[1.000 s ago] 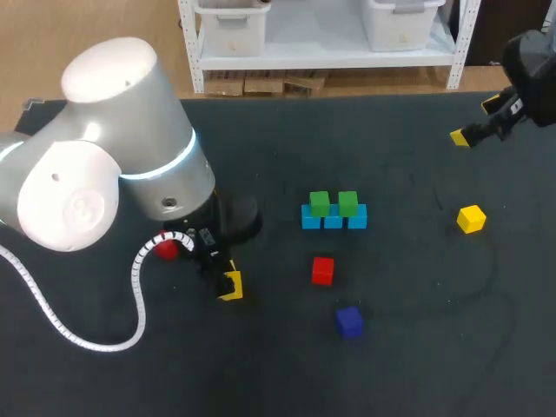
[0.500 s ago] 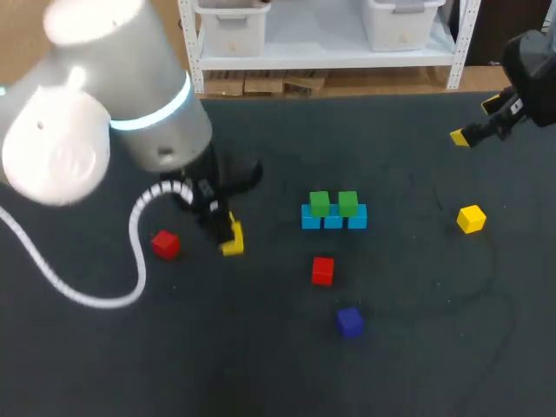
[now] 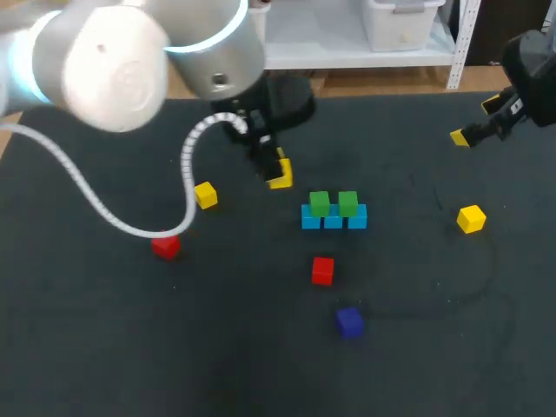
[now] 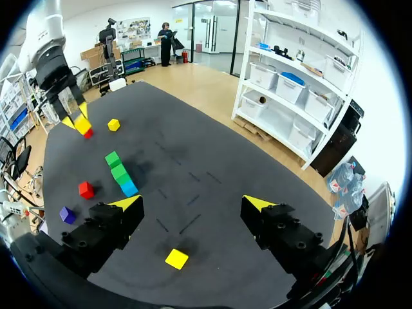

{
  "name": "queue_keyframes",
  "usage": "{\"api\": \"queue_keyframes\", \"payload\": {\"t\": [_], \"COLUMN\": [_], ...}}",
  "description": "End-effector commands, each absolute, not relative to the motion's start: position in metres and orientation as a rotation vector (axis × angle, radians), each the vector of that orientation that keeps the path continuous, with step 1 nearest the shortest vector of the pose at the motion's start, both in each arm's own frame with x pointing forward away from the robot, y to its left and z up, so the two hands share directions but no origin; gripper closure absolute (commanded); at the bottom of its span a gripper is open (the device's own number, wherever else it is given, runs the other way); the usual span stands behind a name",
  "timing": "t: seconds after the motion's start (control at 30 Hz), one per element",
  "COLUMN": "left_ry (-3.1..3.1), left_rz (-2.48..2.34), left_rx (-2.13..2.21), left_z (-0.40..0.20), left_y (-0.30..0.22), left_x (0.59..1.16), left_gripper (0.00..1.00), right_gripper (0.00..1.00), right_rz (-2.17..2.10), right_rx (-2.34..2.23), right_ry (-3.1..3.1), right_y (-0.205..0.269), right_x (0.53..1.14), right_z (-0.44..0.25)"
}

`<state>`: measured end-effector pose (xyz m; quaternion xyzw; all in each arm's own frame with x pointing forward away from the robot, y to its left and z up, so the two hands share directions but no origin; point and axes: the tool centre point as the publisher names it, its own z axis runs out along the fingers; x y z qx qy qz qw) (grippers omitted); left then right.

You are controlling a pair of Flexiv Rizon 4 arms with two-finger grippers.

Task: Place the blue cubes, place green cubes on the blue cubes, place the yellow cubes on the green cubes, then place the red cubes on the yellow cubes, and place purple cube on the red cubes.

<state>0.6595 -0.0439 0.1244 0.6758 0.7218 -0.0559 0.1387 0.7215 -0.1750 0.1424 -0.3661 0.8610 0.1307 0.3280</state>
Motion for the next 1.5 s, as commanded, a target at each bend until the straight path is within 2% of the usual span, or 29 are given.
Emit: {"api": "queue_keyframes", "payload": {"t": [0.03,0.47,1.5], "left_ry": [2.122,2.125,2.131], "left_rz": [-0.132,-0.209,-0.267], "left_rx": [2.032,2.060,1.974], "left_z": [0.117,0.099,0.071], "left_y": [-0.089,-0.119,-0.116], "left_x": [0.690,0.704,0.681], "left_gripper": [1.00,1.00,1.00], "right_gripper": [0.00,0.00,0.00], "right_rz": [0.344,0.344,0.344], "right_rx": [-0.959,-0.959,-0.959], "right_ry": [2.253,2.253,2.253], "right_y": [-0.175,-0.175,-0.175], "right_x": [0.722,0.722,0.722], "right_z": [0.142,0.142,0.142]}}
